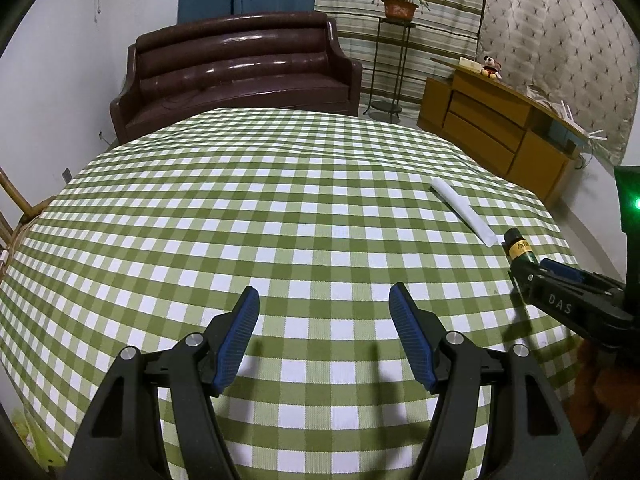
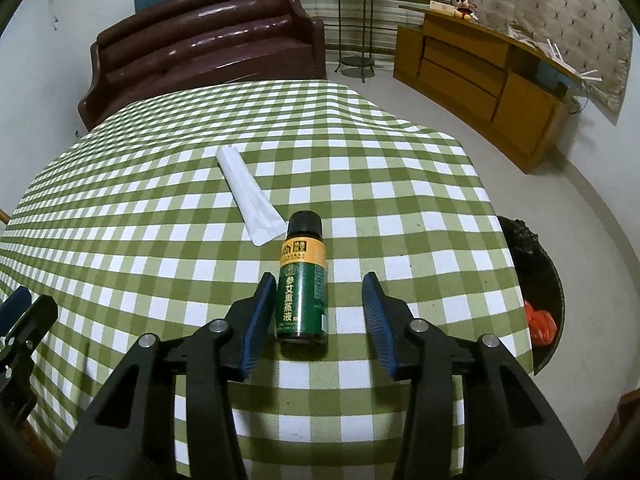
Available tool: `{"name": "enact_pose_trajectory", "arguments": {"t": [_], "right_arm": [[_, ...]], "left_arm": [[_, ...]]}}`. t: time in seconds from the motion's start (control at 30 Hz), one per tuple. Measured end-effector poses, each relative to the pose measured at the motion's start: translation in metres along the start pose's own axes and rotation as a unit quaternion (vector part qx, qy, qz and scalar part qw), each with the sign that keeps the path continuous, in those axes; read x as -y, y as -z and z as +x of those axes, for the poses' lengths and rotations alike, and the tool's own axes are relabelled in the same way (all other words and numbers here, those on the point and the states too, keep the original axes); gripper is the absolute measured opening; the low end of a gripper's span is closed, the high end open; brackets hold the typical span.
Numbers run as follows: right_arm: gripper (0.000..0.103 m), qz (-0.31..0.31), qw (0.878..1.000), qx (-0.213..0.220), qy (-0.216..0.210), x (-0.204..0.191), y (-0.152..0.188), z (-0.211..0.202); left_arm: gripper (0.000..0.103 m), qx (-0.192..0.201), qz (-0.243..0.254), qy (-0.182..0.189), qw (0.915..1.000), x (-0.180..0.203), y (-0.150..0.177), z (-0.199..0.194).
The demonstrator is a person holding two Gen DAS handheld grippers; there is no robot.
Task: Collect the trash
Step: 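Grasp the green spray can with the right gripper, then lift the spray can with the right gripper while the left gripper approaches the white roll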
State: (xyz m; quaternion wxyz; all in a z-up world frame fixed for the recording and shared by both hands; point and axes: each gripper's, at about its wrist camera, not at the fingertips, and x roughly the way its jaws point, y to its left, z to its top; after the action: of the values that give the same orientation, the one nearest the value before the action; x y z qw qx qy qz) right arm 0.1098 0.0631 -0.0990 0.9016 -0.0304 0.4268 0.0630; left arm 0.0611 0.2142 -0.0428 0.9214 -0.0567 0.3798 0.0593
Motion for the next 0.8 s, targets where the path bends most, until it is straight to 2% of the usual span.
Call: {"name": "enact_pose_trajectory", "arguments": {"t": [0.07,0.13,0.47,0.8], "right_arm": [[0.029,-0.007,1.000,0.000,0.000,-0.003,0.000,0.001],[0.024,-0.009,1.000,-0.001,-0.003,-0.002,0.000,0.001],[0.023,-0.008,1.000,0.010,-0.001,0.009,0.000,-0.001],[0.023,-0.002,1.000,0.030,0.010,0.040,-0.006,-0.011]], "left_arm": [[0.066,0.000,-0.001,0.001,1.0000,0.001,-0.001,0.001],[0.066,0.000,0.000,0.003,1.0000,0.002,-0.002,0.002],[0.068,-0.004,0.006,0.012,0.9999,0.016,-0.005,0.008],[0.068,-0.015,0.020,0.024,0.9994,0.052,-0.016,0.021]]}}
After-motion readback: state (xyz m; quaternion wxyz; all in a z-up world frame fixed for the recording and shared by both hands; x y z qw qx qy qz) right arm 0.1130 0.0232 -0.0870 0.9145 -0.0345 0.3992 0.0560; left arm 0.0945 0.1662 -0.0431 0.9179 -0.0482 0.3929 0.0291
